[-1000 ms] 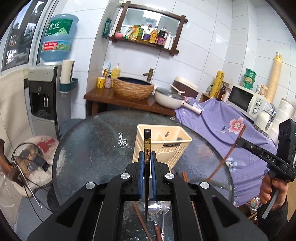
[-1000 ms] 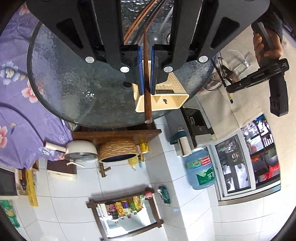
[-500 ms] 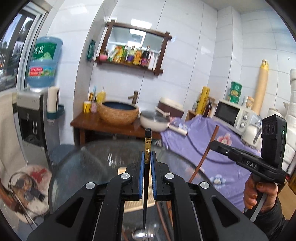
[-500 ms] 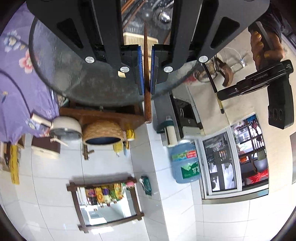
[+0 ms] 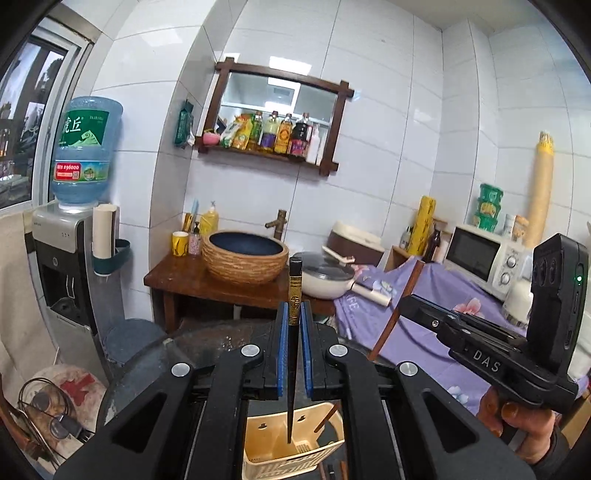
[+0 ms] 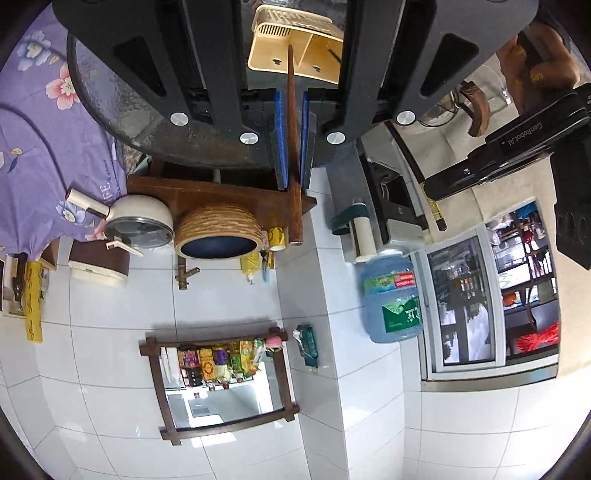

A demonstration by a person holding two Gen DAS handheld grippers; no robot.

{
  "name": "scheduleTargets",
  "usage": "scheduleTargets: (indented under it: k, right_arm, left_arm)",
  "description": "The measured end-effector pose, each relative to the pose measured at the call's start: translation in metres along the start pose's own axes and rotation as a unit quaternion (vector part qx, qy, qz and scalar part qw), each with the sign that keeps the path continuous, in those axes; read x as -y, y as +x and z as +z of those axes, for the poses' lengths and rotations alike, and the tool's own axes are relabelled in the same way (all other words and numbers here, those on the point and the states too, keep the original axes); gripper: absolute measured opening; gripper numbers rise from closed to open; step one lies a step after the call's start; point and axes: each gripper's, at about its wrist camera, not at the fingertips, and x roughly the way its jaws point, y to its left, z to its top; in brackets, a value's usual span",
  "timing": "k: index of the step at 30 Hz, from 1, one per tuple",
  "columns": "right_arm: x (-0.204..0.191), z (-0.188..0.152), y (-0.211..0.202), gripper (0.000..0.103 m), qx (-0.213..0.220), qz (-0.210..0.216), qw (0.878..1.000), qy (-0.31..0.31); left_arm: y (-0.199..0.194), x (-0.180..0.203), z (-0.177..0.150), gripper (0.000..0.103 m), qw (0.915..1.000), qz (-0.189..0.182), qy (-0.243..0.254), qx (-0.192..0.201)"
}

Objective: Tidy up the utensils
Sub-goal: 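Lift both chopsticks and lower them into the cream utensil holder with both tools, then open both tools to release the chopsticks inside the holder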

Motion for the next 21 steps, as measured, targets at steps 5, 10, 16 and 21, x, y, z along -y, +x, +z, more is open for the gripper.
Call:
scheduleTargets:
  k: [5,10,16,21]
  right_arm:
    - [0.011,-0.036,0.033,0.008,-0.039,-0.008,0.999,0.018]
    - [0.021,-0.068,0.053,0.008,-0.067,-0.012,0.997,0.035]
    - [0.026,-0.083,0.061,0.008,-0.079,-0.015,0.996,0.040]
    - [0.028,-0.090,0.065,0.008,-0.086,-0.018,0.995,0.043]
  left_arm:
    - [0.028,-0.014,-0.031,0.007,0.9994,0.015,-0.011,-0.031]
    - [0.052,-0.031,-0.063,0.007,0.9968,0.022,-0.032,-0.070]
    - [0.064,-0.038,-0.084,0.007,0.9944,0.027,-0.040,-0.095]
    - [0.072,-0.040,-0.094,0.007,0.9929,0.031,-0.039,-0.109]
